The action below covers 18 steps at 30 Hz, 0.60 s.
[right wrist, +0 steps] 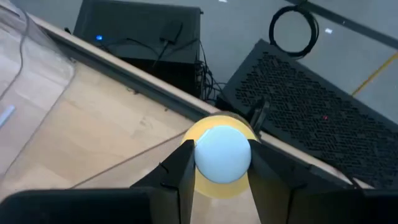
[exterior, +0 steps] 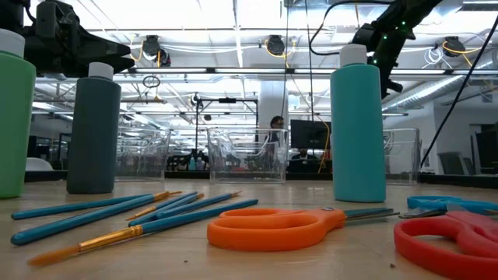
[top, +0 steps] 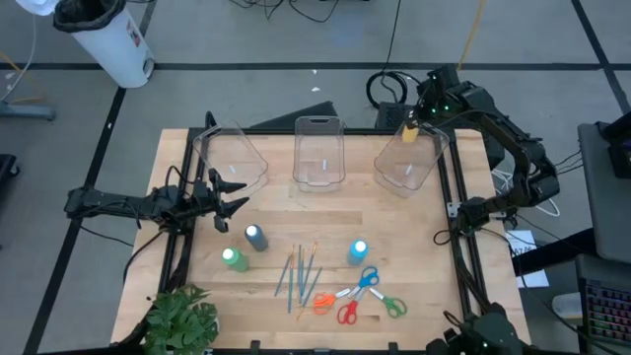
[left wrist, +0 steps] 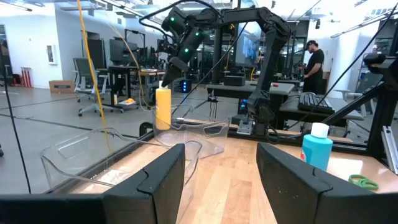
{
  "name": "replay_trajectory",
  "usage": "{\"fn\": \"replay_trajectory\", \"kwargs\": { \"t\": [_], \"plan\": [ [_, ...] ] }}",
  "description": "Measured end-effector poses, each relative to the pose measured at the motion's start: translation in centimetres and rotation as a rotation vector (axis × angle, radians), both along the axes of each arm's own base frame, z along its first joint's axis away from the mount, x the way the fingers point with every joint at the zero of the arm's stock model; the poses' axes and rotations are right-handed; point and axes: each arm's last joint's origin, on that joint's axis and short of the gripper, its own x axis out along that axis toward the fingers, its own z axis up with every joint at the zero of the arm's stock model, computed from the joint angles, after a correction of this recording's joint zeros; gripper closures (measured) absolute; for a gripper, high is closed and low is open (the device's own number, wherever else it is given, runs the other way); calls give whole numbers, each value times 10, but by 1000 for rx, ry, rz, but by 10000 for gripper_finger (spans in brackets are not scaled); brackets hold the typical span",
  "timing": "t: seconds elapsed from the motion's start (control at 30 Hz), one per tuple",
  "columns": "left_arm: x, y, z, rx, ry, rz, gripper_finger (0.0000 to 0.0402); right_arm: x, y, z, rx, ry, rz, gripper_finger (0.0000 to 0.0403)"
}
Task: Pick & Place Paint Supplies
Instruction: Put the yellow paint bottle into the right transparent bin
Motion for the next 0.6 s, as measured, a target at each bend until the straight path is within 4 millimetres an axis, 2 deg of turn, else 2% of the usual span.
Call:
{"fn": "replay_trajectory", "kwargs": {
  "t": [0.6],
  "plan": [
    [0, 0, 0, 0, 0, 0, 194, 1, -1, -35, -13, 1, 18, 286]
  ]
}}
